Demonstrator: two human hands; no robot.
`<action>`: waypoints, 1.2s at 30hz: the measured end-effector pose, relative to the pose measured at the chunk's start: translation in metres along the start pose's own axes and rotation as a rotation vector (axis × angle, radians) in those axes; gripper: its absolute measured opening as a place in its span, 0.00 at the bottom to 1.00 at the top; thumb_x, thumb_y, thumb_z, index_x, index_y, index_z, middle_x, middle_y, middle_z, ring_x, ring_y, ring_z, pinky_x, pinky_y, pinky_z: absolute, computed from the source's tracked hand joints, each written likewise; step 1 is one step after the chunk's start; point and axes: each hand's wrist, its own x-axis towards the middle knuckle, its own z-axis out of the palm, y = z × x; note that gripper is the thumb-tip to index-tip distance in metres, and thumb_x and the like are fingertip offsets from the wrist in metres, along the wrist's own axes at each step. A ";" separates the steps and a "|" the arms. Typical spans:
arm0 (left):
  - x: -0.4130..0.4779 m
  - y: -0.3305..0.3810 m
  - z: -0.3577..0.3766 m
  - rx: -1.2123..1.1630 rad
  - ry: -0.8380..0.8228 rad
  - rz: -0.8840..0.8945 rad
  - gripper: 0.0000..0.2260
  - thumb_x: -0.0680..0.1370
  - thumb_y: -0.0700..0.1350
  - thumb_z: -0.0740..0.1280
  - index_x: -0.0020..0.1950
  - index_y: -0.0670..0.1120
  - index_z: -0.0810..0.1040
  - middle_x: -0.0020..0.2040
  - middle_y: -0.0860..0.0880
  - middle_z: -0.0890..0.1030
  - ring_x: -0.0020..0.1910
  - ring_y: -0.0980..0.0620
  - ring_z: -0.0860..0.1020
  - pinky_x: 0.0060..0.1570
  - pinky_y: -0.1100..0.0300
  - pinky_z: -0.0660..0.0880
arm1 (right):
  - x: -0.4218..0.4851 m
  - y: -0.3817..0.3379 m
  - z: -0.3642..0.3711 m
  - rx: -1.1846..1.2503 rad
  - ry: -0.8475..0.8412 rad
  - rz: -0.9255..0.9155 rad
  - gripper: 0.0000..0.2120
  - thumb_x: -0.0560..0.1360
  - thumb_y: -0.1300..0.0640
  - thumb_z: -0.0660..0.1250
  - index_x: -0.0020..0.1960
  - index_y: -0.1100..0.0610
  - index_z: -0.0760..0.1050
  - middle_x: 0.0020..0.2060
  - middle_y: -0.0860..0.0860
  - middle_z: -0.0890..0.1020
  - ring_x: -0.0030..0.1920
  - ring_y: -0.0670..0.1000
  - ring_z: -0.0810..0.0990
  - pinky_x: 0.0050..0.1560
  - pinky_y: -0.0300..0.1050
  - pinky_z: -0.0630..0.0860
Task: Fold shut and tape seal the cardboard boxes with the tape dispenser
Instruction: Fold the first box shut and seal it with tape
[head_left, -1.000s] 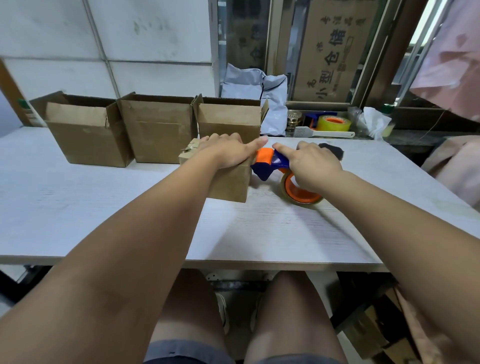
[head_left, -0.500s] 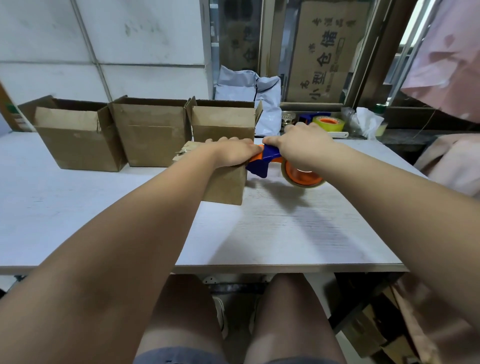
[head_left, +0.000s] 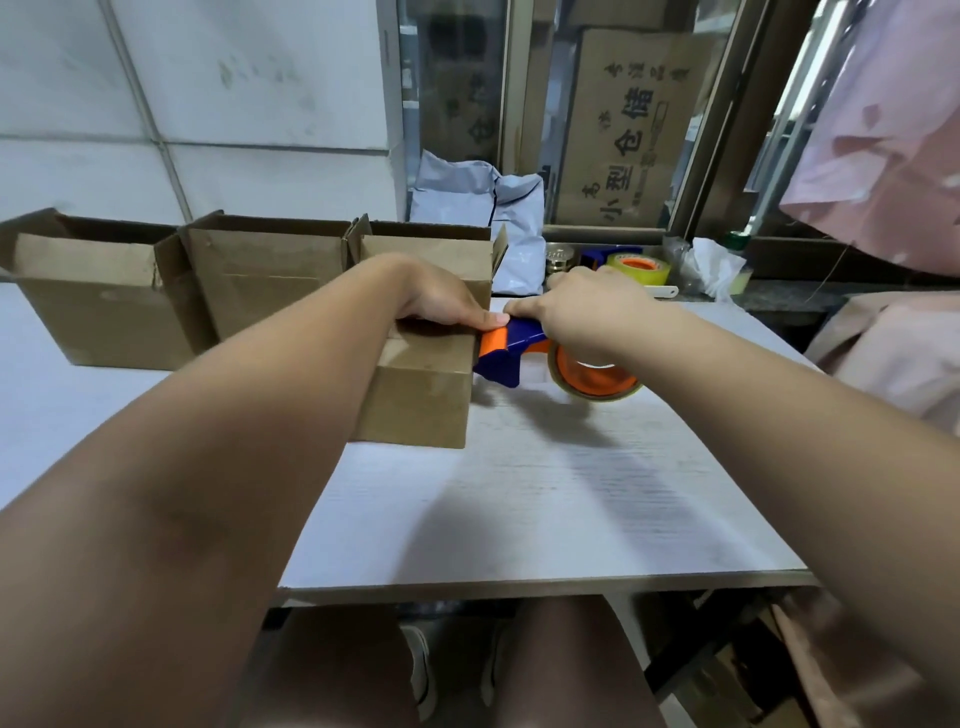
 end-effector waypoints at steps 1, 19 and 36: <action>0.001 0.000 -0.002 0.007 -0.011 -0.001 0.31 0.73 0.67 0.58 0.68 0.48 0.73 0.62 0.47 0.77 0.61 0.46 0.74 0.67 0.48 0.66 | 0.001 0.000 0.001 -0.006 0.011 -0.013 0.26 0.80 0.58 0.56 0.74 0.41 0.55 0.53 0.57 0.75 0.53 0.59 0.74 0.46 0.51 0.70; 0.008 -0.009 0.005 -0.339 -0.134 0.084 0.19 0.74 0.59 0.64 0.52 0.44 0.79 0.50 0.46 0.82 0.48 0.50 0.80 0.53 0.57 0.74 | -0.003 0.005 -0.010 -0.043 0.021 -0.066 0.23 0.82 0.53 0.52 0.74 0.39 0.54 0.59 0.55 0.73 0.60 0.58 0.71 0.47 0.48 0.61; 0.030 -0.029 0.012 -0.436 -0.258 0.339 0.38 0.48 0.69 0.78 0.48 0.44 0.82 0.44 0.48 0.84 0.42 0.53 0.82 0.44 0.62 0.77 | -0.004 0.000 -0.026 -0.097 0.008 -0.114 0.22 0.82 0.54 0.53 0.74 0.40 0.55 0.53 0.55 0.71 0.58 0.59 0.71 0.48 0.50 0.63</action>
